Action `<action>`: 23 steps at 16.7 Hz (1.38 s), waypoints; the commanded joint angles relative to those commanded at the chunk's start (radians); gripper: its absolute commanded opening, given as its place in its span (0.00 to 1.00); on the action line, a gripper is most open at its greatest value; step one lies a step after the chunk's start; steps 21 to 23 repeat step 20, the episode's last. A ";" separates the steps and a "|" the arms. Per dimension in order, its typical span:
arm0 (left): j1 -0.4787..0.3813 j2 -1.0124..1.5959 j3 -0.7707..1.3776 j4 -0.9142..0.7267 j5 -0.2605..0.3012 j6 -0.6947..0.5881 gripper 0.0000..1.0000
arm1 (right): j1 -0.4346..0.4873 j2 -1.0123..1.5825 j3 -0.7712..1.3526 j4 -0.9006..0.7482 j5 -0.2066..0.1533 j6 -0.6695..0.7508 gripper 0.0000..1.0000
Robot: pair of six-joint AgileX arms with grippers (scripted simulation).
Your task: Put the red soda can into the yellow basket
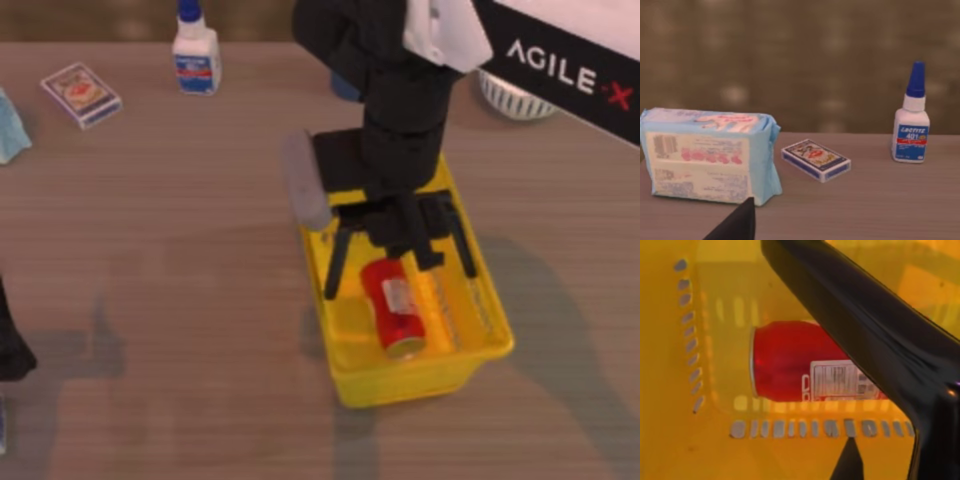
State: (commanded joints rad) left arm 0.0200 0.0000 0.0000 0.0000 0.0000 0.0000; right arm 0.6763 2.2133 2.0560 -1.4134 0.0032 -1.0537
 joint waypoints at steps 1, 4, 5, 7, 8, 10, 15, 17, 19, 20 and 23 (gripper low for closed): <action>0.000 0.000 0.000 0.000 0.000 0.000 1.00 | 0.000 0.000 0.000 0.000 0.000 0.000 0.00; 0.000 0.000 0.000 0.000 0.000 0.000 1.00 | 0.000 0.000 0.000 0.000 0.000 0.000 0.00; 0.000 0.000 0.000 0.000 0.000 0.000 1.00 | 0.000 0.000 0.000 0.000 0.000 0.000 0.00; 0.000 0.000 0.000 0.000 0.000 0.000 1.00 | 0.000 0.000 0.000 0.000 0.000 0.000 0.00; 0.000 0.000 0.000 0.000 0.000 0.000 1.00 | 0.000 0.000 0.000 0.000 0.000 0.000 0.00; 0.000 0.000 0.000 0.000 0.000 0.000 1.00 | 0.000 0.000 0.000 0.000 0.000 0.000 0.00; 0.000 0.000 0.000 0.000 0.000 0.000 1.00 | -0.012 -0.003 0.069 -0.075 0.000 -0.015 0.00; 0.000 0.000 0.000 0.000 0.000 0.000 1.00 | -0.022 -0.010 0.127 -0.145 0.000 -0.027 0.00; 0.000 0.000 0.000 0.000 0.000 0.000 1.00 | -0.028 -0.018 0.166 -0.185 0.000 -0.036 0.00; 0.000 0.000 0.000 0.000 0.000 0.000 1.00 | -0.029 -0.019 0.170 -0.189 0.000 -0.037 0.00; 0.000 0.000 0.000 0.000 0.000 0.000 1.00 | -0.029 -0.019 0.170 -0.189 0.000 -0.037 0.00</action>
